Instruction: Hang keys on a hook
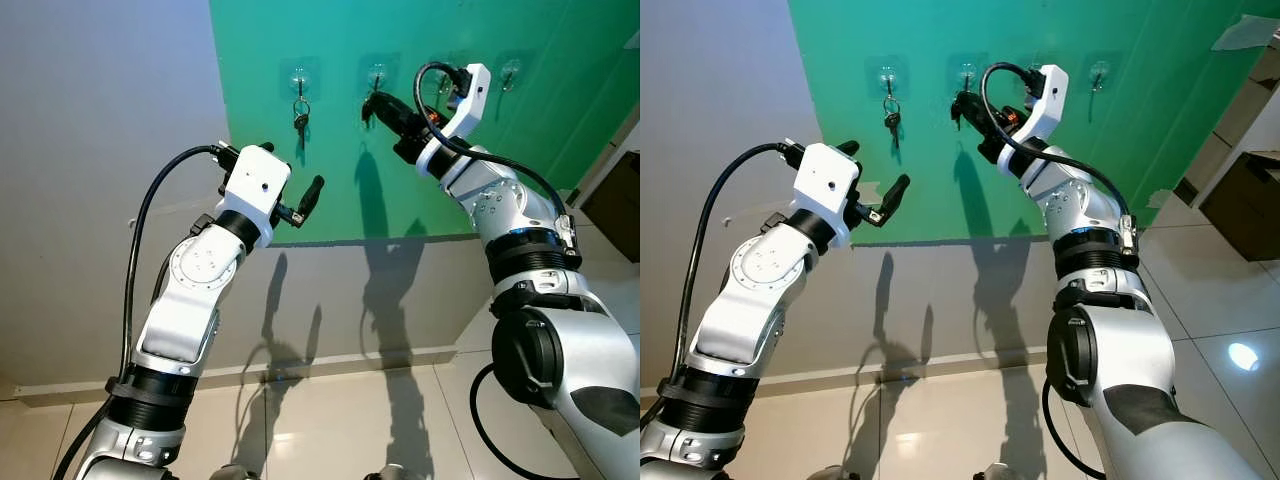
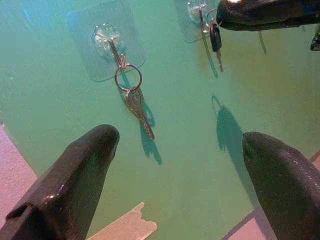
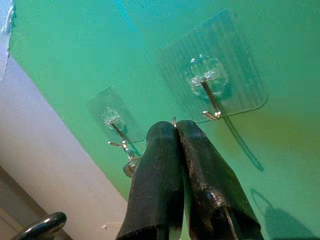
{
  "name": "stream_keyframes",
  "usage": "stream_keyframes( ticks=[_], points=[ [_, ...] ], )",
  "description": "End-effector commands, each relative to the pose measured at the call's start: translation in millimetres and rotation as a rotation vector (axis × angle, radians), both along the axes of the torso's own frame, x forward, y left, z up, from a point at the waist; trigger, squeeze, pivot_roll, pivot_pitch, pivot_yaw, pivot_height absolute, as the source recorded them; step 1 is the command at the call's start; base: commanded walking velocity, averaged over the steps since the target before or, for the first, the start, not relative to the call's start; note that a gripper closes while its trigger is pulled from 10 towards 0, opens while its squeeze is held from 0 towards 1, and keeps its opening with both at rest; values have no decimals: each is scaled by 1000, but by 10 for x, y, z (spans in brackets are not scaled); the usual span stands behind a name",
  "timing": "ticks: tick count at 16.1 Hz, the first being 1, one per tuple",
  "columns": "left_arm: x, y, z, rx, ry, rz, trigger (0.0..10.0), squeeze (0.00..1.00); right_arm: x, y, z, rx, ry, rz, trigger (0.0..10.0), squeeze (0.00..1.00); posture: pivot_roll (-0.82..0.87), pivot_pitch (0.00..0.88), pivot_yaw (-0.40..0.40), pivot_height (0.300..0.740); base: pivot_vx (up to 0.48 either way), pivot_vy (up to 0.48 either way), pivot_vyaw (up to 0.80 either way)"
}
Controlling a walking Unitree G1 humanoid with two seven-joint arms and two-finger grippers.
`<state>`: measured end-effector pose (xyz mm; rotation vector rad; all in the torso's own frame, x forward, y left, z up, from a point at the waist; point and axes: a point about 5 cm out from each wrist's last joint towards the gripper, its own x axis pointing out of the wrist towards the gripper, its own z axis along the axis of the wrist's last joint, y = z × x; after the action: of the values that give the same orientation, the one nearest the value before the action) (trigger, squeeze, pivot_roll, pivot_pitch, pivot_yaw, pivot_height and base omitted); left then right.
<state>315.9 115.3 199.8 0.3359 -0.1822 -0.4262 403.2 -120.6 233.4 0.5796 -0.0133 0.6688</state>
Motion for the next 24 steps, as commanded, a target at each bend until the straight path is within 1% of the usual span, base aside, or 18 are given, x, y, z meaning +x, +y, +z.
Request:
stream_keyframes(
  ticks=[1,9,12,13,16,18,20,24],
  points=[
    [2,-59,47,6,-18,-28,10000,0,21,-52,76,8,-14,-36,10000,0,-52,0,-41,718,0,0,0],
    [-16,-77,56,0,-24,-28,10000,0,74,-77,66,31,27,-104,10000,0,-47,0,-51,718,0,0,0],
    [-19,-66,59,3,-23,-28,10000,0,91,-88,4,26,65,-139,10000,0,-43,0,-49,718,0,0,0],
    [-16,-67,64,4,-22,-28,10000,0,89,-104,-50,13,90,-151,10000,0,-42,0,-47,718,0,0,0],
    [-11,-72,71,6,-22,-32,10000,0,81,-131,-118,6,110,-160,10000,0,-42,0,-42,718,0,0,0],
    [-11,-69,76,8,-22,-35,10000,0,61,-111,-100,37,90,-110,10000,0,-41,0,-38,718,0,0,0],
    [-8,-70,79,10,-22,-36,10000,0,33,-70,-3,80,28,-30,10000,0,-41,0,-37,718,0,0,0],
    [-14,-61,79,10,-21,-36,10000,0,27,-33,60,101,7,7,10000,0,-37,0,-41,718,0,0,0]
  ],
)
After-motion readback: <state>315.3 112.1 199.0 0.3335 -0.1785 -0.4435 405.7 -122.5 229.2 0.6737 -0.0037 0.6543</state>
